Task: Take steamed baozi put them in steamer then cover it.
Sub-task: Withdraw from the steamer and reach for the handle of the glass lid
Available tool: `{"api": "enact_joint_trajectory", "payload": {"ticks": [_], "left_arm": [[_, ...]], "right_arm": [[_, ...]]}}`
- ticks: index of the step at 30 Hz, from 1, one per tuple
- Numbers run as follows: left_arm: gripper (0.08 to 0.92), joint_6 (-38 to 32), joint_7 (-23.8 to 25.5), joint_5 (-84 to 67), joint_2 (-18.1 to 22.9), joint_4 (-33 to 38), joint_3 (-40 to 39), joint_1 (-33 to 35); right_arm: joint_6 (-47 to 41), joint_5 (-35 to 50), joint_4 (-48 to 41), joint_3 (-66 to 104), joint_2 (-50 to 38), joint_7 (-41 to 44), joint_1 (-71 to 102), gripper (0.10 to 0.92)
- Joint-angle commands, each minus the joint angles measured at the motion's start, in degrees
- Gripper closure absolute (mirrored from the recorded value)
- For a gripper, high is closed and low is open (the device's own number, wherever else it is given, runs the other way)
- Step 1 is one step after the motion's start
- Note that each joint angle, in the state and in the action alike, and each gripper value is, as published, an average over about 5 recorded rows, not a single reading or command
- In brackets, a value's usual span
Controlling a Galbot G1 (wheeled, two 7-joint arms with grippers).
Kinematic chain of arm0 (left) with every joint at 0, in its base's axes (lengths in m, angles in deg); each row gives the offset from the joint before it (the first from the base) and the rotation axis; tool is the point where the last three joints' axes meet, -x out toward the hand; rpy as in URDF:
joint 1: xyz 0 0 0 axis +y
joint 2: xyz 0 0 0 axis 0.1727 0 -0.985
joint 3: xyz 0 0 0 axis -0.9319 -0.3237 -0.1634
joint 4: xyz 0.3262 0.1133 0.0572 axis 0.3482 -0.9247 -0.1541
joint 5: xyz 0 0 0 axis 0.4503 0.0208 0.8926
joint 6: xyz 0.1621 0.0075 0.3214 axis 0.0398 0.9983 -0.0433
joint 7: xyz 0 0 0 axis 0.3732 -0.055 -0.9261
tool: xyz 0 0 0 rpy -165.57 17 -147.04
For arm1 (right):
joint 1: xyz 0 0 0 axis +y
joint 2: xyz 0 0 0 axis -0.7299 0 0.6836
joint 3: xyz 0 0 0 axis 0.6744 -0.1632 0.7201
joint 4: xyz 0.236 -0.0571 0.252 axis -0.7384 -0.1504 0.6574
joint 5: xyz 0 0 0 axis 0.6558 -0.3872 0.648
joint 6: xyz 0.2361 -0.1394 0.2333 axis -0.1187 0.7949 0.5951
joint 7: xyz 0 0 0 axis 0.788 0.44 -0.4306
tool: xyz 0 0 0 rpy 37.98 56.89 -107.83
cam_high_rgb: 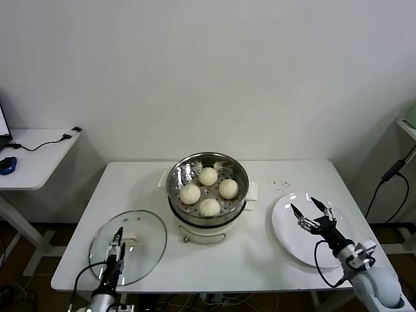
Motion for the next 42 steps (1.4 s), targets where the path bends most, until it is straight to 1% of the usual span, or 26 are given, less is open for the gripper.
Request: {"api": "enact_joint_trajectory", "payload": {"ticks": [1, 10, 18, 20, 24, 35, 39, 42], "left_arm": [[0.177, 0.79, -3.41, 1.70, -0.89, -8.16, -0.67, -6.11], [0.177, 2.43, -3.25, 0.10, -1.86, -8.96, -1.40, -7.86], [0.177, 1.57, -3.02, -1.61, -1.96, -9.64, -1.87, -8.64], [0.193, 1.28, -3.07, -1.94, -1.82, -9.71, -1.91, -8.75], [0.285, 0.99, -3.09, -3.18, -1.75, -9.86, -1.99, -8.88], [0.605, 0.25, -2.77, -4.82, -2.05, -9.49, -1.98, -8.89], [0.718, 0.48, -2.11, -6.68, -2.97, -6.57, -1.93, -7.80], [0.803, 1.23, -0.76, -9.13, -4.22, -2.15, -1.78, -5.99]], "right_arm": [[0.12, -2.73, -0.35, 2.22, 1.74, -0.02, 2.46, 0.203], [0.58, -4.30, -0.66, 2.54, 2.47, 0.43, 3.30, 0.203], [0.85, -5.96, -1.06, 2.30, 3.47, 1.22, 3.49, 0.203], [0.97, -6.36, -1.19, 2.16, 3.66, 1.32, 3.47, 0.203], [1.21, -7.13, -1.41, 1.93, 3.98, 1.56, 3.52, 0.203], [1.59, -8.45, -2.17, 1.87, 4.90, 1.91, 3.26, 0.203], [1.77, -8.75, -2.39, 1.95, 4.95, 2.01, 3.17, 0.203], [1.79, -8.77, -2.54, 2.05, 4.86, 2.04, 2.96, 0.203]]}}
